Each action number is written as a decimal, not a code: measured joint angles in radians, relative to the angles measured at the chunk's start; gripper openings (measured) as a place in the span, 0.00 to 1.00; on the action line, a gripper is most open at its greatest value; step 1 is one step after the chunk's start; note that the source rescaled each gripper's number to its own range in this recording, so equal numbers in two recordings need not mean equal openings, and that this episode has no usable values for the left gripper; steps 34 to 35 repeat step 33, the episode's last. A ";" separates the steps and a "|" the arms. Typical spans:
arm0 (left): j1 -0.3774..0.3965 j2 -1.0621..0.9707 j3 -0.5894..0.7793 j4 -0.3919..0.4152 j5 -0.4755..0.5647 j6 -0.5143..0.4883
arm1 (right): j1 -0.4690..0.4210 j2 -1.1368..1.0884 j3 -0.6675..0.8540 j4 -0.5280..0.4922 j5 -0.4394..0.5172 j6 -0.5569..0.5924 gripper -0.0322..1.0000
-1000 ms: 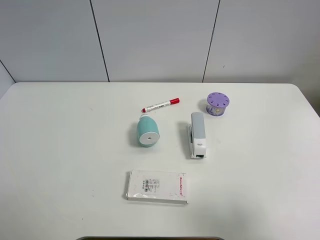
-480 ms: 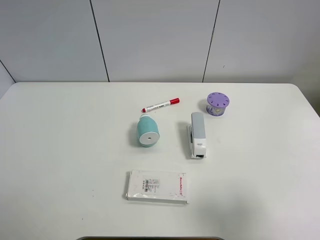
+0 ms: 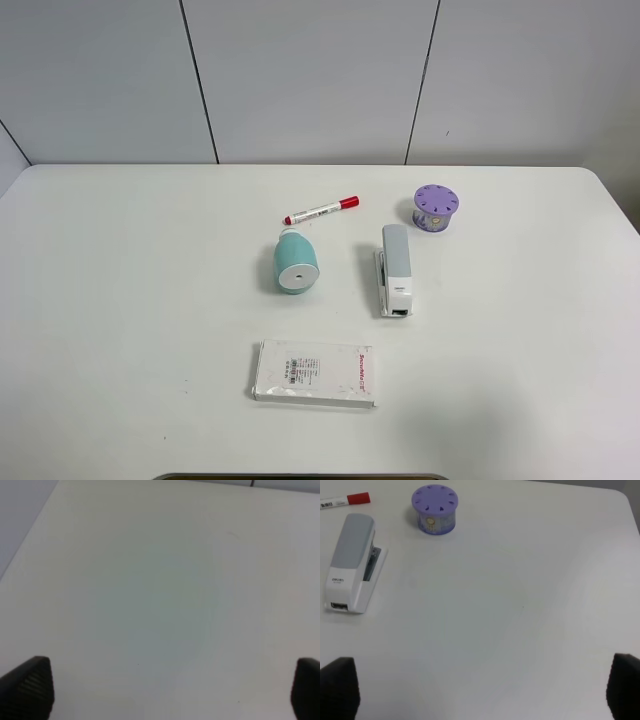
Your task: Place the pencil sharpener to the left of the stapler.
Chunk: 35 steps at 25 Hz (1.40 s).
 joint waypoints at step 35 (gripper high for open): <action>0.000 0.000 0.000 0.000 0.000 0.000 | -0.169 -0.035 0.000 0.000 0.003 0.000 1.00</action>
